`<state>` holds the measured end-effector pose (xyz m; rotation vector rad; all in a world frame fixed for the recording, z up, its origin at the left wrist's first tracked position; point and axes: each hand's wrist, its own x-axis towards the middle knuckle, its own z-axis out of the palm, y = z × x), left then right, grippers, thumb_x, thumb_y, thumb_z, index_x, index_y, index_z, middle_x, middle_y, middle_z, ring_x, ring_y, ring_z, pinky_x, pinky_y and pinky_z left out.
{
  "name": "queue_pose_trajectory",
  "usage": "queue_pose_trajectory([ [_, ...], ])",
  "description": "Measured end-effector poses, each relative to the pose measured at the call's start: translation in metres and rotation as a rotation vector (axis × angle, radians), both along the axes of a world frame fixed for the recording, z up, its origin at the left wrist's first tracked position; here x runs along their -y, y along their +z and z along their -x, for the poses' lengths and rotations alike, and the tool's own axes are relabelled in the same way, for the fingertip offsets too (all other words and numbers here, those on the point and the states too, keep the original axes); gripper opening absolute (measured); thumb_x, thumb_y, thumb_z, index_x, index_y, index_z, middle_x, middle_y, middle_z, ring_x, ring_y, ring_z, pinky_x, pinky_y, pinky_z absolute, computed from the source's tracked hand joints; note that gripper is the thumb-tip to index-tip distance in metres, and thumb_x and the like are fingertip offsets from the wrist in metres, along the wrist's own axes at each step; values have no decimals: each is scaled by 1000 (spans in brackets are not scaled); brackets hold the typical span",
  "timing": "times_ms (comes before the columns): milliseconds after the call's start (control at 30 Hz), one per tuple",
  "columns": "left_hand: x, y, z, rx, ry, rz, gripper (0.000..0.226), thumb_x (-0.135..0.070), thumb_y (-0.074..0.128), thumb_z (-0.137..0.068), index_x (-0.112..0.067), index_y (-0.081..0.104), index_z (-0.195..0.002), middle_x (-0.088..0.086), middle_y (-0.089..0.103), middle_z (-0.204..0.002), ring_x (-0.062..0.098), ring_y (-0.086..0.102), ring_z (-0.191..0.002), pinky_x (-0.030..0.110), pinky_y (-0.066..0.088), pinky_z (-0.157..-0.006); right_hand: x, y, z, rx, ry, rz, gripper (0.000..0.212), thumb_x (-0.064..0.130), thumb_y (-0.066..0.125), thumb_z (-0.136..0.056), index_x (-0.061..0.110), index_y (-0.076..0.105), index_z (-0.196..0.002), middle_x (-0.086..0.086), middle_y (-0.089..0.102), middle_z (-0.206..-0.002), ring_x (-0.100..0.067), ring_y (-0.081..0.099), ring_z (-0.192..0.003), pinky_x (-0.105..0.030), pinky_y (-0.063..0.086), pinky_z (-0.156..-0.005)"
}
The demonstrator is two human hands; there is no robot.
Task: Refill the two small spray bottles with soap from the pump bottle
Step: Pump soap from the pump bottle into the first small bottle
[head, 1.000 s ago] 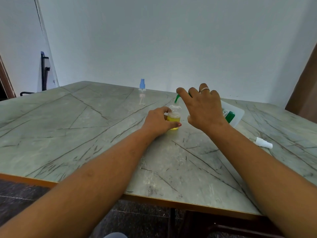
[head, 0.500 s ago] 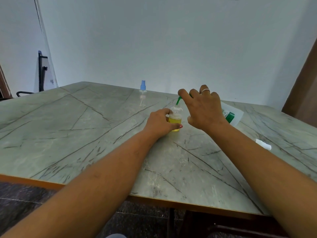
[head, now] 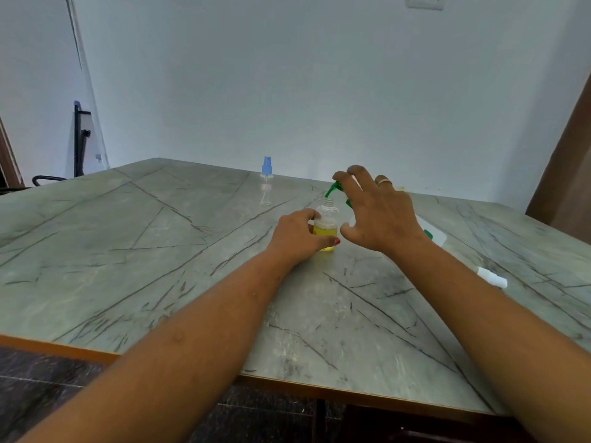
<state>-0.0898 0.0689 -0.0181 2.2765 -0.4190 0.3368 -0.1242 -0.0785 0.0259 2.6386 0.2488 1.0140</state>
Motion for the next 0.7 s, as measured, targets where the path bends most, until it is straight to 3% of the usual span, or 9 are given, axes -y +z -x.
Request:
queue_pose_trajectory([
  [167, -1, -2, -2, -5, -2, 14, 74, -50, 72, -72, -17, 46, -133, 4, 54, -131, 18, 54, -109, 22, 37, -82, -2, -3, -1, 16, -4, 101, 81, 46, 62, -73, 30, 21, -142, 10, 14, -155, -32, 56, -99, -32, 52, -59],
  [333, -1, -4, -3, 2, 0, 10, 74, -51, 72, -72, -17, 47, -132, 4, 55, -130, 19, 53, -111, 25, 40, -86, -2, -5, 3, 57, -52, 118, 77, 43, 67, -73, 31, 27, -138, -1, 31, -146, -34, 56, -107, -38, 52, -66],
  [533, 1, -2, -1, 3, -6, -13, 72, -50, 72, -72, -17, 47, -132, 4, 55, -129, 20, 53, -111, 29, 44, -91, -2, -10, 8, 84, -90, 183, 80, 43, 65, -76, 26, 23, -143, -1, 30, -147, -32, 55, -110, -39, 53, -71],
  [700, 1, -1, 1, 7, 1, -32, 71, -49, 71, -73, -18, 46, -132, 4, 55, -130, 19, 54, -110, 25, 43, -87, -4, -10, 12, 95, -118, 196, 78, 42, 64, -76, 25, 22, -140, 1, 31, -145, -32, 55, -109, -37, 52, -69],
])
